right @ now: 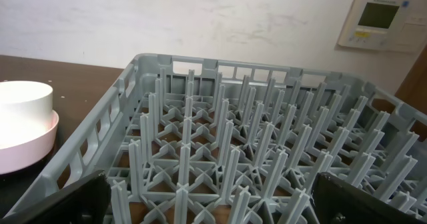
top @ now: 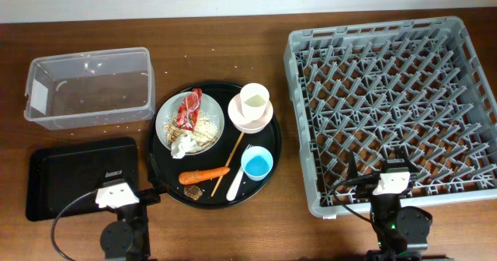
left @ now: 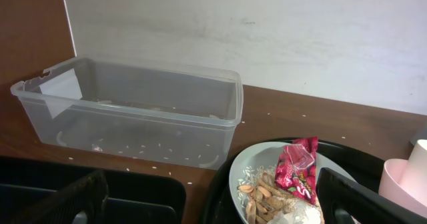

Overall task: Sort waste into correct bins and load items into the dishwasher rack
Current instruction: 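Move the left gripper toward the red wrapper on the plate, then grasp the red wrapper and tissue on the plate with the left gripper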

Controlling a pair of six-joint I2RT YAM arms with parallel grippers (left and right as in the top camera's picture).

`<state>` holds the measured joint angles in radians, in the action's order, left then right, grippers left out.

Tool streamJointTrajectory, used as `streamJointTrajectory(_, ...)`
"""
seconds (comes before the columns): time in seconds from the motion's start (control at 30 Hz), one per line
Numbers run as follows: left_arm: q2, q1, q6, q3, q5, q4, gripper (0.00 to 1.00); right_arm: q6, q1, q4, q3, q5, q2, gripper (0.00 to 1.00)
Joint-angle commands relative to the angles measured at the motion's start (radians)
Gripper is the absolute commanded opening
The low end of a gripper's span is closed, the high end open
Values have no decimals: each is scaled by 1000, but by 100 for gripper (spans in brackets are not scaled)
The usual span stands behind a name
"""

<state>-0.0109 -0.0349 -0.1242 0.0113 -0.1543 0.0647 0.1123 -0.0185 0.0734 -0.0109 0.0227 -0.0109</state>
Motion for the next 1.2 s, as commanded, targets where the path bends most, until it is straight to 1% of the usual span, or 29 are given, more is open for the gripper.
streamJointTrajectory(0.0, 4, 3, -10, -2, 4, 2, 99, -77, 5, -9, 5, 15, 8, 99)
streamJointTrajectory(0.07, 4, 3, -10, 6, 58, 26, 99, -148, 5, 53, -26, 22, 5, 99)
streamJointTrajectory(0.2, -37, 3, -21, 115, 74, 187, 99, -148, 5, 213, -173, 22, -48, 99)
streamJointTrajectory(0.3, -150, 3, -21, 222, 163, 256, 99, -148, 5, 360, -327, 21, -159, 99)
streamJointTrajectory(0.37, -281, 3, -21, 326, 167, 318, 99, -148, 5, 442, -433, 21, -250, 99)
streamJointTrajectory(0.4, -385, 3, -21, 410, 171, 351, 99, -148, 5, 492, -505, 21, -317, 99)
streamJointTrajectory(0.43, -449, 3, -20, 465, 179, 372, 99, -148, 5, 534, -567, 21, -380, 99)
streamJointTrajectory(0.47, -558, 3, -20, 567, 206, 416, 99, -147, 5, 585, -636, 21, -452, 99)
streamJointTrajectory(0.53, -715, 3, -20, 713, 222, 496, 99, -147, 5, 677, -749, 21, -566, 99)
streamJointTrajectory(0.6, -916, 3, -16, 923, 223, 648, 99, -147, 5, 793, -884, 22, -707, 99)
streamJointTrajectory(0.7, -1126, 3, -16, 1167, 237, 895, 99, -147, 5, 929, -1025, 29, -850, 99)
streamJointTrajectory(0.73, -1184, 3, -17, 1217, 238, 941, 99, -147, 5, 953, -1052, 27, -878, 99)
streamJointTrajectory(0.8, -1258, 3, -17, 1231, 262, 930, 99, -147, 5, 959, -1065, 0, -908, 99)
streamJointTrajectory(0.9, -1359, 15, -17, 1231, 339, 805, 99, -147, 5, 960, -1065, -9, -917, 99)
streamJointTrajectory(1.03, -1540, 95, -16, 1231, 341, 660, 99, -147, 5, 961, -1065, -9, -917, 99)
streamJointTrajectory(1.17, -1718, 116, -17, 1231, 336, 509, 99, -147, 5, 975, -1065, -9, -917, 99)
